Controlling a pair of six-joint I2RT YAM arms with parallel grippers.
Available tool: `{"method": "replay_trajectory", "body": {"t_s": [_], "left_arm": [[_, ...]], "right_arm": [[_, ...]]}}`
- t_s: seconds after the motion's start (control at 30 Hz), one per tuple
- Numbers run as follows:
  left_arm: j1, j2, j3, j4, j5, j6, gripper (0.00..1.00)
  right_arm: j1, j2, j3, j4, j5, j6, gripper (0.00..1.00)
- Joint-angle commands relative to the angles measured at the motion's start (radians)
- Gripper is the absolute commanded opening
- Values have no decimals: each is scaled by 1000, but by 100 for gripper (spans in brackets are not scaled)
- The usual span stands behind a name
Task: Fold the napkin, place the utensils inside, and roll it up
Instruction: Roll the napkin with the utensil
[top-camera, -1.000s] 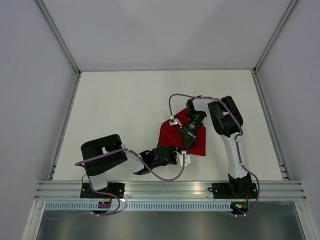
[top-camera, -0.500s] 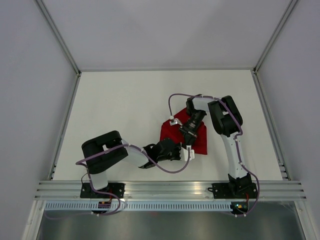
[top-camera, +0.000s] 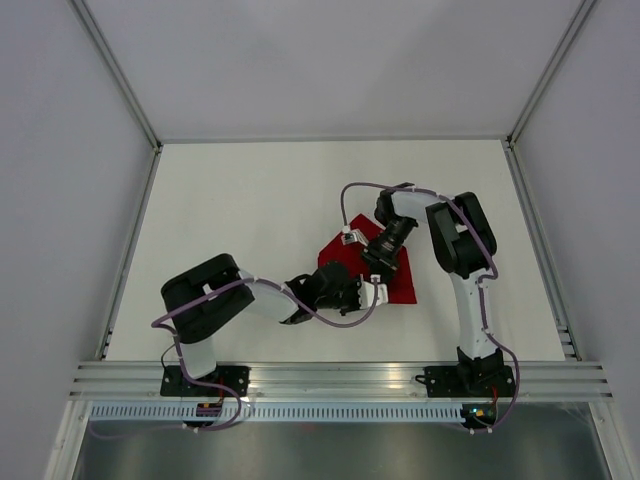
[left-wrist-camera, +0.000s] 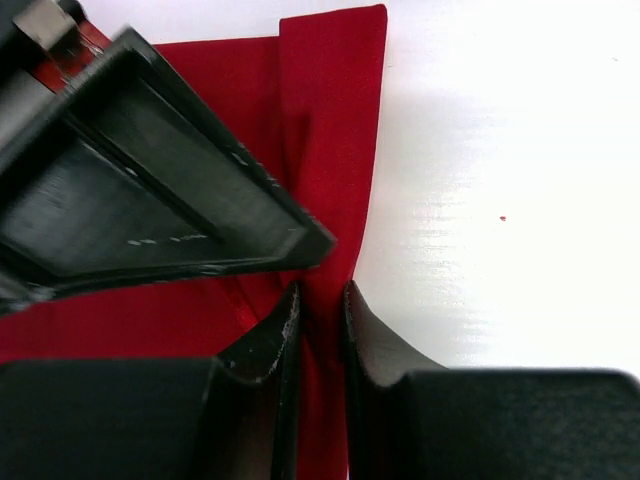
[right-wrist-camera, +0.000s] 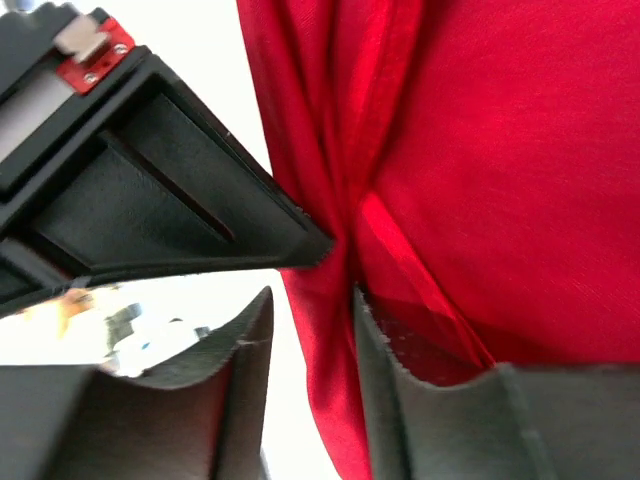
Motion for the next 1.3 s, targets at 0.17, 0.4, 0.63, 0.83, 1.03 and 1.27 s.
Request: {"method": "replay_trajectory", "body": {"t_s": [0.17,0.4,0.63,0.83,1.03,1.27], "left_arm": [[83,33,-32,-147,214,-182,2],[171,47,-42,-86,354,-299,2],[254,105,-11,-71,510,-412,2],[311,162,30,-77,619,-470,2],[334,194,61,-84,659,-530,2],[338,211,89,-126,677,-533,2]], "right_arm": [[-58,-291,-83,362,29,106,51],[-184,-530,-267,592,4,163,52],[-179,-868,-641,879,23,78,61],[-15,-1014,-856,1087,182,94,63],[172,-1002,-944,1247,333,118,65],[279,-953,-959,1301,402,126,64]]}}
